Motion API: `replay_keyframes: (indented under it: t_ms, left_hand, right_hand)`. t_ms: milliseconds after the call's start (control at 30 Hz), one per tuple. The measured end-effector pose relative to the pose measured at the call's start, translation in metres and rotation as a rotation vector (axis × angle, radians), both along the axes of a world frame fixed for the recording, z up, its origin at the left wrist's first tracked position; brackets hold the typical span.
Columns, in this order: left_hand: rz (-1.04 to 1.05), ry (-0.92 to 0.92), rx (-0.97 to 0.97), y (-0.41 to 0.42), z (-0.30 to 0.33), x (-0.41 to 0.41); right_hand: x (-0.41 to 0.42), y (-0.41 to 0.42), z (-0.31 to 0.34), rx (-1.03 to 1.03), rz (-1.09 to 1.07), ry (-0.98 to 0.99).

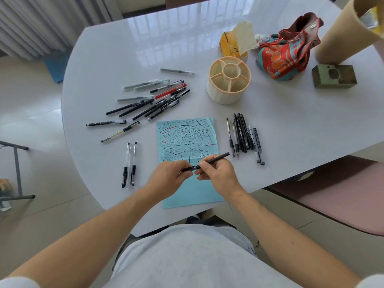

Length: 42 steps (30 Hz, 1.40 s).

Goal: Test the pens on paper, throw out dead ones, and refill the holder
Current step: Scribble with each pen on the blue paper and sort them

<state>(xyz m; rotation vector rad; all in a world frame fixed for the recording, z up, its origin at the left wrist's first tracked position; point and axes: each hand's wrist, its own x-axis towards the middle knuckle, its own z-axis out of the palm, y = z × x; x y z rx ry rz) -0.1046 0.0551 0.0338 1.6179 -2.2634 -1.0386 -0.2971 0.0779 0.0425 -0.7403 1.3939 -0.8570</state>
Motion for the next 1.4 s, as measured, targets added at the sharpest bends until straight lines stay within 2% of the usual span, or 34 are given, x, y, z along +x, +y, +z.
replay_keyframes:
  t_ms: [233,433,500,567,633,867,967,1067,1267,1400]
  left_hand:
    - [0.021,0.025,0.012,0.001,0.008,-0.007]
    - [0.014,-0.020,0.067,0.000,-0.006,-0.005]
    - [0.017,-0.055,0.024,0.000,-0.013,0.005]
    - [0.032,-0.080,-0.048,0.001,-0.019,0.019]
    - [0.028,-0.138,-0.089,0.002,-0.025,0.035]
    - [-0.021,-0.280,-0.064,0.002,-0.036,0.060]
    - [-0.050,-0.288,-0.046,0.003,-0.037,0.064]
    - [-0.060,-0.283,-0.043,0.002,-0.037,0.067]
    - [-0.101,-0.276,-0.002,-0.005,-0.034,0.074]
    - [-0.152,-0.279,0.030,-0.008,-0.032,0.080]
  right_hand:
    - [0.005,-0.001,-0.005,0.023,-0.061,0.020]
    - [-0.001,-0.026,-0.007,0.053,0.129,0.237]
    - [-0.014,-0.047,-0.009,0.031,0.149,0.433]
    - [-0.033,-0.068,-0.014,-0.019,0.275,0.736]
    - [-0.048,-0.082,-0.021,-0.033,0.410,0.939]
    - [-0.070,-0.101,-0.037,-0.035,0.543,1.220]
    - [-0.069,-0.104,-0.038,-0.044,0.466,1.267]
    - [-0.050,-0.118,-0.032,-0.138,0.435,1.274]
    - [0.040,-0.182,-0.023,-0.458,0.596,1.078]
    - [0.092,-0.219,-0.033,-0.518,0.786,1.193]
